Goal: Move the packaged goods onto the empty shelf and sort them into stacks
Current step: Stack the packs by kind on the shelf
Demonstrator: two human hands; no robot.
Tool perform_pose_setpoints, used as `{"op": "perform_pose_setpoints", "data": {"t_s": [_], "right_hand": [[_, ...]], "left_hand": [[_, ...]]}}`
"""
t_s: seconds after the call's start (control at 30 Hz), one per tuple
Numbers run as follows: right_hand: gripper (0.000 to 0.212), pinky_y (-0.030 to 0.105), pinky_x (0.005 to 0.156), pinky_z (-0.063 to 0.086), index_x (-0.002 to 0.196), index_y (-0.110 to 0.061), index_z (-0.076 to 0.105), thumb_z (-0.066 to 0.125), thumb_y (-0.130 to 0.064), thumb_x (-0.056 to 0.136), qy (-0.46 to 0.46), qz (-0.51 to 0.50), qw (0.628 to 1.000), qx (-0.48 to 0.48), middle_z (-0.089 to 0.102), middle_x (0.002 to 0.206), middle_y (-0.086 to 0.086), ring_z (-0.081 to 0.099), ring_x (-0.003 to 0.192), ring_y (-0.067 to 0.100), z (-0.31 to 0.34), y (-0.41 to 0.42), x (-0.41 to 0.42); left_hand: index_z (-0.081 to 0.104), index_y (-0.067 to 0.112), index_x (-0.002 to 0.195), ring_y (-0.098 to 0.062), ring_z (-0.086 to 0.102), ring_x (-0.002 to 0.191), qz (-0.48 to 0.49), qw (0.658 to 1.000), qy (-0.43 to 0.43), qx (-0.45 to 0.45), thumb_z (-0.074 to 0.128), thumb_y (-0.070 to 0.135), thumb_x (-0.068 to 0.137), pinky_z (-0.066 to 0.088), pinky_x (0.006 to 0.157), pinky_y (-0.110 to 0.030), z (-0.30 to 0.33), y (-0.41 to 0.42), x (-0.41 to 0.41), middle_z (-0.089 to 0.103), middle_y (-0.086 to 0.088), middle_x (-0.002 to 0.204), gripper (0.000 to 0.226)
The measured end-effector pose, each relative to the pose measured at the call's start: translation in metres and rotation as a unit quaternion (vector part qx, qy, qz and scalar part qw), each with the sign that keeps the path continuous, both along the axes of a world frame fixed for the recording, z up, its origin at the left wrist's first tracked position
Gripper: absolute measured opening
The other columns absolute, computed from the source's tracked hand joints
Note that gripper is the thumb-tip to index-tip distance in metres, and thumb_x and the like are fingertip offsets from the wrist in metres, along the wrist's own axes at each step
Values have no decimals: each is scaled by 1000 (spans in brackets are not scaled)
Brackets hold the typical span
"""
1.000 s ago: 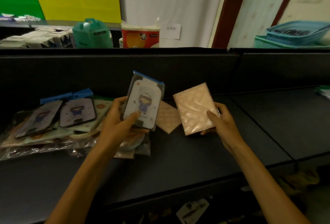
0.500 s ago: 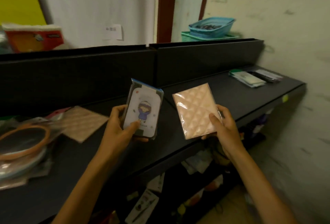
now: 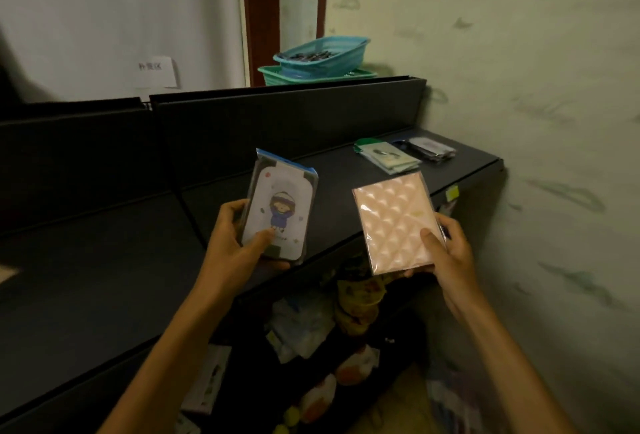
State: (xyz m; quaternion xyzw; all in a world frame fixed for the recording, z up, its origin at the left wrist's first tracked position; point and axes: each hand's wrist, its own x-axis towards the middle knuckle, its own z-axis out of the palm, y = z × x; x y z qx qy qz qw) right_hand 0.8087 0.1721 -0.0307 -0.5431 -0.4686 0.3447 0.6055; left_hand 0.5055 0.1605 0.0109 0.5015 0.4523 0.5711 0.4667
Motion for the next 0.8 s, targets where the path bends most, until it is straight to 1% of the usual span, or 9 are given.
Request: {"op": "perform_pose_setpoints", "data": {"t_s": [0.13,0.3,0.4,0.5,0.6,0.63,0.7,0.73,0.8], "right_hand": [[28,55,75,55,122,-27,51,54,-18,95,11,-9,1000,4,60,117,2,63,101,33,-3,13,36],[26,62,80,52,112,-36,54,54,-17,95,5,-13,1000,7,61,117,2,63,101,32,-3,37,68],[26,61,83,52,116,-32,53,54,-16,95,4,-13,1000,6,60,119,4,63,102,29,-1,57,84],[26,51,85,54,116,-33,52,53,-16,96,-5,-7,1000,7,59,123,5,63,103,24,-1,83,101],[28,36,72,56,120,-31,50,52,-18,96,-15,8,1000,-1,57,123,3,63,101,18,-2,118,118],[29,30,69,54,122,-30,49,52,-18,96,-18,14,1000,-2,57,121,1,63,99,15,-1,130,124],[30,24,66,52,124,-30,48,52,-19,96,-29,27,999,-9,57,119,-4,62,97,11,2,156,134],[31,25,65,53,125,-29,48,52,-20,96,-32,34,999,-14,57,118,-5,62,97,11,4,168,138],[32,34,71,57,126,-30,48,53,-23,95,-40,46,998,-20,58,120,-3,62,100,15,9,193,145]], "left_hand": [[39,18,122,-20,66,95,-9,1000,11,15,59,4,88,58,56,-32,1,19,40,56,1,118,41],[40,20,123,-18,66,94,-10,1000,2,4,59,4,88,58,56,-31,-1,49,78,55,7,114,42],[39,20,124,-15,67,90,-11,1000,7,4,59,5,87,58,55,-30,-4,70,99,55,9,111,45],[39,21,123,-8,69,86,-11,1000,9,10,59,5,87,58,55,-29,-9,94,118,55,10,111,44],[40,22,124,-9,69,88,1,1000,4,4,59,5,87,58,56,-30,-16,124,133,56,9,112,44],[40,22,125,-9,69,88,8,1000,2,4,59,5,87,58,56,-29,-18,135,138,56,9,112,45],[40,23,125,-9,69,88,20,1000,-5,0,59,6,87,57,57,-28,-19,159,149,57,9,112,46],[40,24,125,-10,68,87,27,1000,-6,-4,59,6,87,57,57,-27,-18,171,154,57,9,111,47],[39,25,125,-11,67,86,43,999,-4,-5,59,6,87,57,57,-26,-16,192,162,56,9,111,47]]}}
